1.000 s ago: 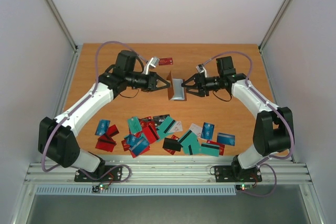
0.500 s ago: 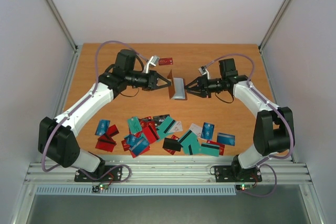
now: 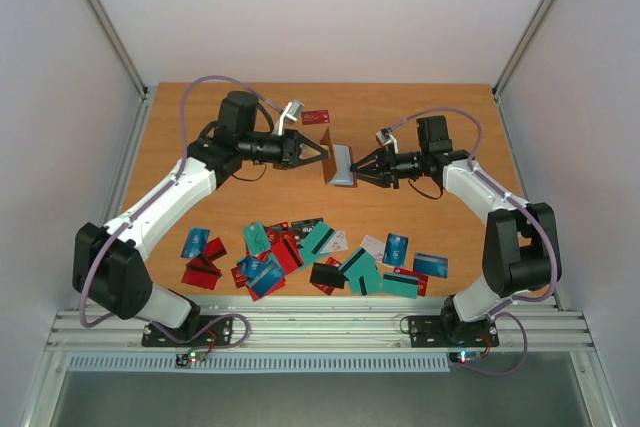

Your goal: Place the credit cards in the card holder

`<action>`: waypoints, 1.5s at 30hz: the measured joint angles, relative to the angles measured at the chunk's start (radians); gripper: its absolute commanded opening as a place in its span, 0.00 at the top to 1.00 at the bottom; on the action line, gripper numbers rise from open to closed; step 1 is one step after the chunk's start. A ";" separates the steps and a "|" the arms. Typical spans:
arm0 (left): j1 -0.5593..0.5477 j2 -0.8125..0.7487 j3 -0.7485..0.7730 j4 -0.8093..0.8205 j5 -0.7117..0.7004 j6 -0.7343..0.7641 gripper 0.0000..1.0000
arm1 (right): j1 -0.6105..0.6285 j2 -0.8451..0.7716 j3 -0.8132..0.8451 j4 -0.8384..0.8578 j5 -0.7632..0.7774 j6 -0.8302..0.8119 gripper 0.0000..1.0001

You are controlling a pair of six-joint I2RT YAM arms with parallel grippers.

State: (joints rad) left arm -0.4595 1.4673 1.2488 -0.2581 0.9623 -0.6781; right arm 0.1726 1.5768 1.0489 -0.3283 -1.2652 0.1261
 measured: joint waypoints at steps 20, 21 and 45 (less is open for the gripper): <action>0.000 0.074 0.000 0.132 0.022 -0.082 1.00 | 0.000 0.041 -0.225 1.010 -0.098 0.742 0.99; 0.000 0.081 0.000 0.138 0.022 -0.086 1.00 | 0.000 0.070 -0.234 1.130 -0.097 0.826 0.99; 0.006 0.312 0.114 -0.128 -0.151 0.090 1.00 | -0.004 0.005 0.042 -0.034 0.203 0.058 0.99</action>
State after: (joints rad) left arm -0.4538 1.7794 1.3628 -0.3859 0.8108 -0.5884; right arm 0.1688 1.5814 1.0908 -0.3618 -1.0626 0.1844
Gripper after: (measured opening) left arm 0.025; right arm 0.029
